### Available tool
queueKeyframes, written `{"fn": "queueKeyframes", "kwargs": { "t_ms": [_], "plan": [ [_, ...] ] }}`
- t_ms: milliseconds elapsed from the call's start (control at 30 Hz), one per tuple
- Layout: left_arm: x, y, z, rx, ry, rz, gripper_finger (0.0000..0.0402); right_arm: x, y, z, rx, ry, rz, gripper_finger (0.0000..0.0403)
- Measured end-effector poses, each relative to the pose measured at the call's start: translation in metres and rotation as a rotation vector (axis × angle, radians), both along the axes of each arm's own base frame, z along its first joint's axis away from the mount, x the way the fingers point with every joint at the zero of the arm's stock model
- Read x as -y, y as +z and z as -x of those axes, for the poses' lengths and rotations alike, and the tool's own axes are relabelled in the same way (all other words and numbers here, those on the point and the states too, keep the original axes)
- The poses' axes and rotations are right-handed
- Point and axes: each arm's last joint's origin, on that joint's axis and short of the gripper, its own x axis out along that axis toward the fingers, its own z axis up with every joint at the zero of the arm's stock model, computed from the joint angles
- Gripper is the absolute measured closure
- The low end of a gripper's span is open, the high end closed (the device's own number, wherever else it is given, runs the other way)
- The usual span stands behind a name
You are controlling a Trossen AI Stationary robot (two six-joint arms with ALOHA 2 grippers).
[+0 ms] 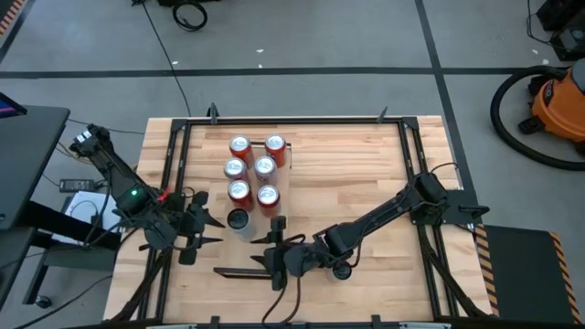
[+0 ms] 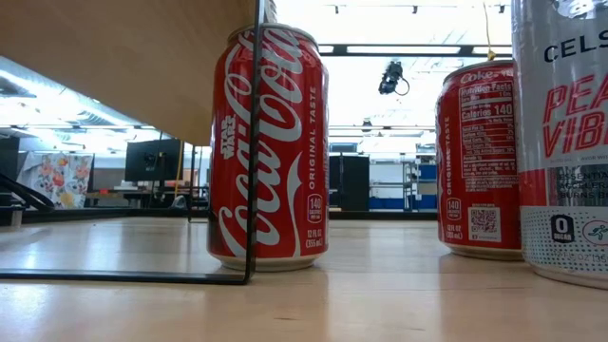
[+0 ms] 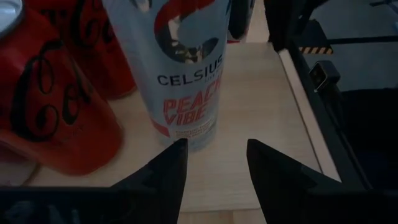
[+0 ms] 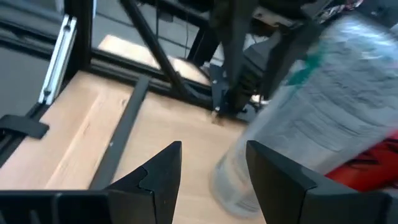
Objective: Place canned beverage on shelf
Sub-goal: Put the left white yellow soda can on the shelf, then put the white yellow soda can on the shelf aligned with the other yellow soda can
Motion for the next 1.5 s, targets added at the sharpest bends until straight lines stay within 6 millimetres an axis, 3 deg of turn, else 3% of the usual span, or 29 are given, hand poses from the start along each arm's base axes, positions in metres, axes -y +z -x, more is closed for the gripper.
{"fn": "queueKeyframes", "kwargs": {
  "t_ms": [167,800,1033,1267,1500],
  "plan": [
    [0.0,0.0,0.0,-0.005,0.004,0.002,0.0224,0.0,-0.002,-0.003,-0.018,-0.028,-0.001,0.0213],
    [0.0,0.0,0.0,0.001,0.017,0.011,0.0224,0.039,-0.006,-0.02,-0.021,-0.044,-0.171,0.0213],
    [-0.001,-0.001,0.0,-0.01,0.017,-0.001,0.0224,0.041,-0.005,-0.021,-0.017,-0.025,-0.177,0.0213],
    [-0.001,-0.003,0.001,-0.035,-0.002,0.002,0.0224,0.026,0.0,-0.006,-0.061,-0.035,-0.126,0.0213],
    [-0.005,-0.009,0.006,-0.108,0.044,-0.003,0.0224,0.02,0.028,0.025,-0.129,-0.065,-0.17,0.0213]
  ]
}}
